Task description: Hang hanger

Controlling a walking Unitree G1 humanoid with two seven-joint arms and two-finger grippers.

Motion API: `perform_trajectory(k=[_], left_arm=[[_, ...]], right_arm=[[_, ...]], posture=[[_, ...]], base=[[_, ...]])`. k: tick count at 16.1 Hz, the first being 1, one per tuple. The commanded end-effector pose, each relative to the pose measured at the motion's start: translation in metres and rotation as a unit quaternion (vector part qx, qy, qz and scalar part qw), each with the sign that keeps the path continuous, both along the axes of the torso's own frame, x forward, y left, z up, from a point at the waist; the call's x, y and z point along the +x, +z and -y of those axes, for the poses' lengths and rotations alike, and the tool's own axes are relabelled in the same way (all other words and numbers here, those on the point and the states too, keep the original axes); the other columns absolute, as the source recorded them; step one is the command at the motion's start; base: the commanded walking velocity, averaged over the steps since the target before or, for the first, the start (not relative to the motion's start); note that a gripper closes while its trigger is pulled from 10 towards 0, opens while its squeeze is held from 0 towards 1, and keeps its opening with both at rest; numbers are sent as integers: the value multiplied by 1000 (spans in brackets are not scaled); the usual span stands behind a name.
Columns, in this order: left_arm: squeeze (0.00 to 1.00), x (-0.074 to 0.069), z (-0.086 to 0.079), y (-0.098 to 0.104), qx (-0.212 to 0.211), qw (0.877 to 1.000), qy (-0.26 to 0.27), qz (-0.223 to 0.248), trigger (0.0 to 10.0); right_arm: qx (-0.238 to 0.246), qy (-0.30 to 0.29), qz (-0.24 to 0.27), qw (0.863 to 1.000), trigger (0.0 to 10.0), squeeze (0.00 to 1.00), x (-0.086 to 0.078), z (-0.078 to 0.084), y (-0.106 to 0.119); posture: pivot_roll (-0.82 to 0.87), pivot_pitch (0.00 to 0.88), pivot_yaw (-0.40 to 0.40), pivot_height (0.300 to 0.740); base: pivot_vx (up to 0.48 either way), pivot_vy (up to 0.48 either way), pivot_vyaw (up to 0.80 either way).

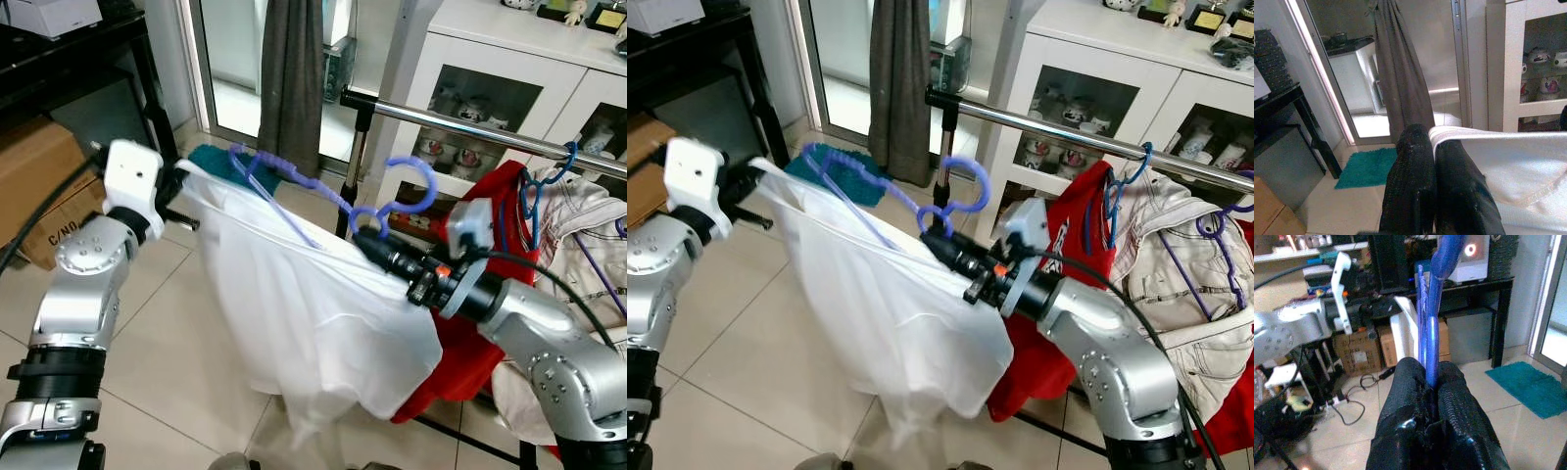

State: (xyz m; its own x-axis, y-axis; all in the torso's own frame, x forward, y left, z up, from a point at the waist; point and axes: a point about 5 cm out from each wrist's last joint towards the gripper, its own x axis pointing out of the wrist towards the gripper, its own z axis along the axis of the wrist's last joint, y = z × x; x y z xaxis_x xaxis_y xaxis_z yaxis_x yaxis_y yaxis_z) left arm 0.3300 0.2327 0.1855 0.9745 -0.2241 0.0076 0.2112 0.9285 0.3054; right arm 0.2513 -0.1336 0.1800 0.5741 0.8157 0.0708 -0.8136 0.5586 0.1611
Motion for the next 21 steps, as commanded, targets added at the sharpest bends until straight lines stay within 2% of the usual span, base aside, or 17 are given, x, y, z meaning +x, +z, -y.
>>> perform_trajectory(k=[1, 2, 3, 5, 7, 8, 9, 11, 13, 14, 15, 16, 17, 18, 19, 20, 21], left_arm=[[0, -1, 8, 1, -17, 1000, -3, 5, 0], [0, -2, 18, 0, -29, 999, -23, 4, 0], [0, -6, 40, -3, -46, 997, -65, 3, 0], [0, -12, 62, -3, -59, 993, -106, 3, 0], [0, -23, 97, 1, -79, 982, -174, 0, 0], [0, -26, 108, 2, -81, 977, -199, -1, 0], [0, -31, 121, 3, -88, 970, -226, -3, 0], [0, -34, 127, 7, -103, 965, -240, -2, 0], [0, -42, 131, 23, -188, 945, -268, 9, 0], [0, -43, 130, 25, -201, 941, -271, 8, 0], [0, -42, 124, 38, -268, 925, -266, 29, 0], [0, -41, 117, 63, -372, 888, -262, 72, 0], [0, -41, 117, 63, -372, 888, -262, 72, 0], [0, -42, 110, 86, -445, 847, -268, 109, 0], [0, -45, 107, 99, -447, 839, -283, 125, 0], [0, -46, 108, 99, -418, 853, -291, 115, 0], [0, -45, 111, 86, -356, 886, -286, 81, 0]], right_arm=[[24, -19, 6, 1000, 0, 0, 4, 2, 8], [39, -35, 2, 999, 0, 0, 8, 0, 9], [59, -82, -11, 995, 0, 0, 19, -2, 7], [68, -132, -28, 988, 0, 0, 30, -3, 2], [100, -161, -47, 981, 0, 0, 37, -6, 0], [117, -179, -47, 976, 0, 0, 40, -6, 1], [159, -215, -47, 962, 0, 0, 44, -2, 4], [195, -258, -44, 945, 0, 0, 48, 5, 6], [221, -309, -38, 924, 0, 0, 53, 16, 5], [227, -312, -36, 922, 0, 0, 53, 17, 5], [251, -309, -38, 917, 0, 0, 53, 18, 8], [238, -306, -33, 921, 0, 0, 53, 17, 9], [238, -306, -33, 921, 0, 0, 53, 17, 9], [197, -304, -16, 932, 0, 0, 54, 14, 7], [174, -301, -9, 938, 0, 0, 55, 10, 5], [170, -298, -7, 939, 0, 0, 56, 8, 5], [182, -286, -8, 941, 0, 0, 57, 4, 8]], posture=[[-45, 2, -28, 740], [-42, 2, -31, 740], [-39, 3, -32, 740], [-31, 6, -40, 740], [-23, 9, -40, 740], [-21, 5, -37, 740], [-20, 2, -33, 740], [-20, 0, -27, 740], [-22, 0, -25, 740], [-26, 0, -25, 740], [-34, 0, -26, 740], [-36, 0, -35, 740], [-36, 0, -35, 740], [-34, 0, -47, 740], [-30, 6, -60, 740], [-27, 9, -63, 740], [-23, 11, -62, 740]], base=[[0, 0, 0], [0, 0, 0], [0, 0, 0], [0, 0, 0], [0, 0, 0], [0, 0, 0], [0, 0, 0], [0, 0, 0], [0, 0, 0], [0, 0, 0], [0, 0, 0], [0, 0, 0], [0, 0, 0], [0, 0, 0], [0, 0, 0], [0, 0, 0], [0, 0, 0]])
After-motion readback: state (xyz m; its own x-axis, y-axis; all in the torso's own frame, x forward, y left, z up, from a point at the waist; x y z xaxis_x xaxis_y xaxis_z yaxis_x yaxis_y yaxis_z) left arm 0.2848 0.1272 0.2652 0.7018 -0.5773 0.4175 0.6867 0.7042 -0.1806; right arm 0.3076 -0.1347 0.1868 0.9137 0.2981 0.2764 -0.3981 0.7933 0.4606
